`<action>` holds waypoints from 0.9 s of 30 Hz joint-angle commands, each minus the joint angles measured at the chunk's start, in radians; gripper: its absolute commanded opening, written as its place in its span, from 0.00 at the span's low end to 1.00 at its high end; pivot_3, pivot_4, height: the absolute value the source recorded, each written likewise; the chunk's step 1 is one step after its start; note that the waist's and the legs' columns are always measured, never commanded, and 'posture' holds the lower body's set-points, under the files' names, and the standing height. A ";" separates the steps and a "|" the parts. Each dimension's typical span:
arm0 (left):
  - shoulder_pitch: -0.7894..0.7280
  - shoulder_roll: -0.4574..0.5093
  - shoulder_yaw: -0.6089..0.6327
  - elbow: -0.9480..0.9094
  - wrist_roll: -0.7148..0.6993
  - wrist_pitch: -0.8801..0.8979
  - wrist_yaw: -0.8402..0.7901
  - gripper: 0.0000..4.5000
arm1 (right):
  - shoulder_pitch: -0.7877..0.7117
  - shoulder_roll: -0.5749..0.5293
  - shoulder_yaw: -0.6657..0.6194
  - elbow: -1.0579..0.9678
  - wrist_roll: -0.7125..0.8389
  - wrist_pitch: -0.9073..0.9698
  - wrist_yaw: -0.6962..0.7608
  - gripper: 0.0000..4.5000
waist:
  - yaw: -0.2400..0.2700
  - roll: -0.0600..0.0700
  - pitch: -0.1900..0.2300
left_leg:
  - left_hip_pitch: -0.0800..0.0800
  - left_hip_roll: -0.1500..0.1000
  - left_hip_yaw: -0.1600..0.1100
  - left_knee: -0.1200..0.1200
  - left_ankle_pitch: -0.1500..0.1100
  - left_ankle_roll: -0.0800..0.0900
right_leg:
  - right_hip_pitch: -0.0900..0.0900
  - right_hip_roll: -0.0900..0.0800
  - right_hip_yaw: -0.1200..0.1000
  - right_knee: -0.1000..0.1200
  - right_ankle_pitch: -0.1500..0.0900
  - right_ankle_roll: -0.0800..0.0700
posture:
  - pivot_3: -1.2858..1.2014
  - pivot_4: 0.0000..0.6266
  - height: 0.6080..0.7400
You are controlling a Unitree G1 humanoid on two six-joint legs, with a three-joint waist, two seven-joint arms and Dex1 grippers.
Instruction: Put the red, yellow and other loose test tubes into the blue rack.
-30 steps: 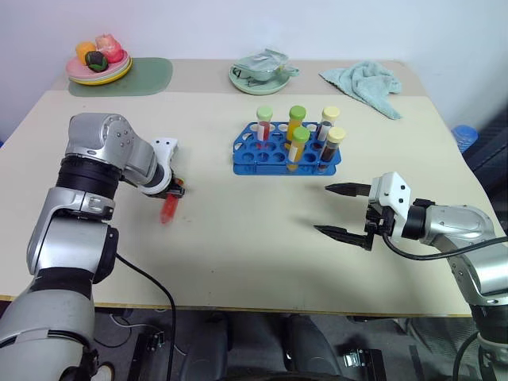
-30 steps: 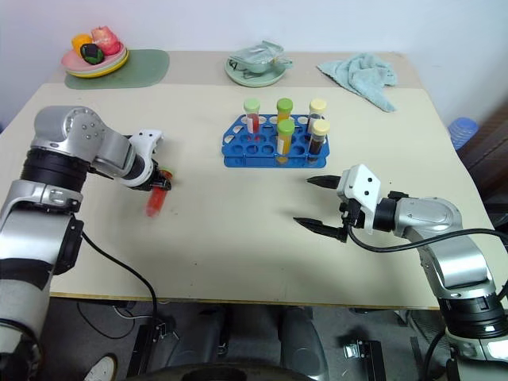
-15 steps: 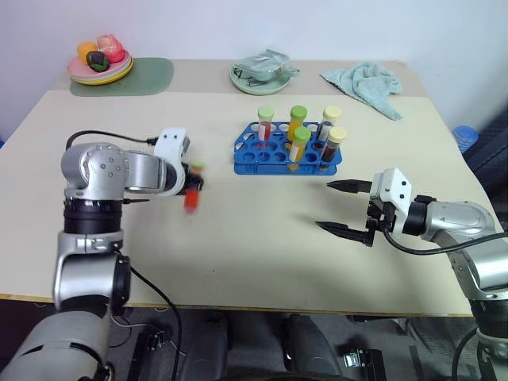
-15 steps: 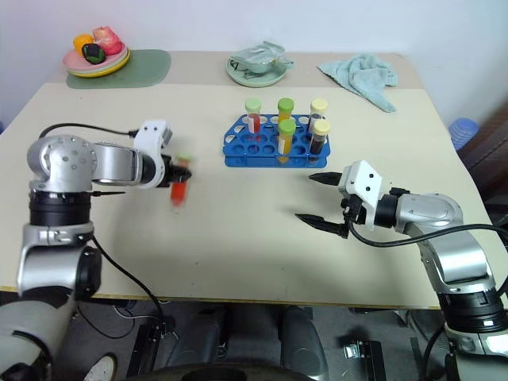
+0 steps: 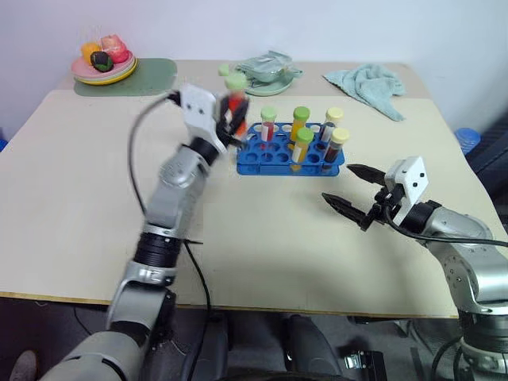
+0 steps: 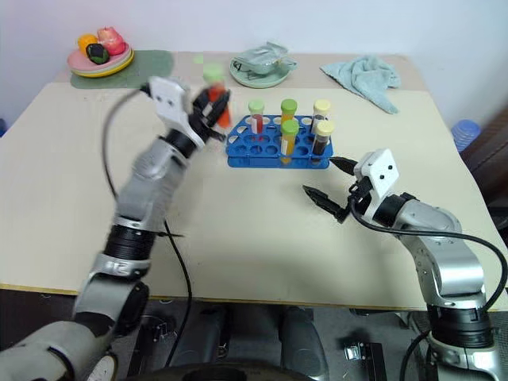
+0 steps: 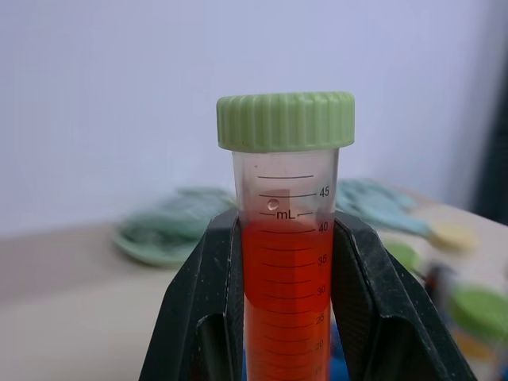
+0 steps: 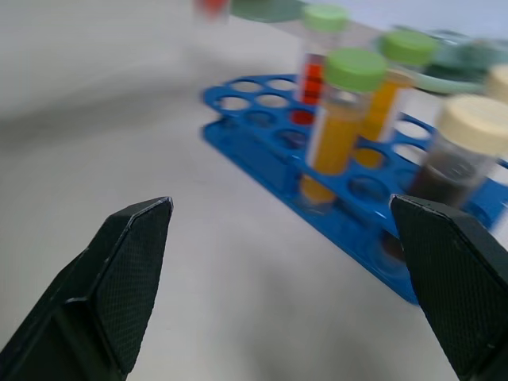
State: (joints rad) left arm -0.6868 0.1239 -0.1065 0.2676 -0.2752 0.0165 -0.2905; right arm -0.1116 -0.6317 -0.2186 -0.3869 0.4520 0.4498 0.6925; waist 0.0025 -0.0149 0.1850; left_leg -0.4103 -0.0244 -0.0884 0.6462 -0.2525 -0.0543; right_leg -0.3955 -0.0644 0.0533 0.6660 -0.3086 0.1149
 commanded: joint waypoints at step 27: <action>-0.191 -0.160 0.050 0.688 0.217 -0.498 -0.018 0.25 | 0.092 -0.004 -0.076 -0.218 0.050 0.091 -0.133 1.00 | 0.001 0.000 0.000 | 0.003 0.000 0.000 0.001 -0.002 0.003 | 0.003 0.001 0.000 0.000 0.000 0.001 | 0.52 0.24 1.00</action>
State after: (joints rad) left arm -0.8808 -0.0321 -0.0588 0.9233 -0.0756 -0.4946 -0.3136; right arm -0.0072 -0.6314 -0.2835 -0.5820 0.4952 0.5526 0.5645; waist 0.0033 -0.0148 0.1846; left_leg -0.4073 -0.0244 -0.0886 0.6474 -0.2544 -0.0508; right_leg -0.3919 -0.0633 0.0531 0.6662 -0.3083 0.1157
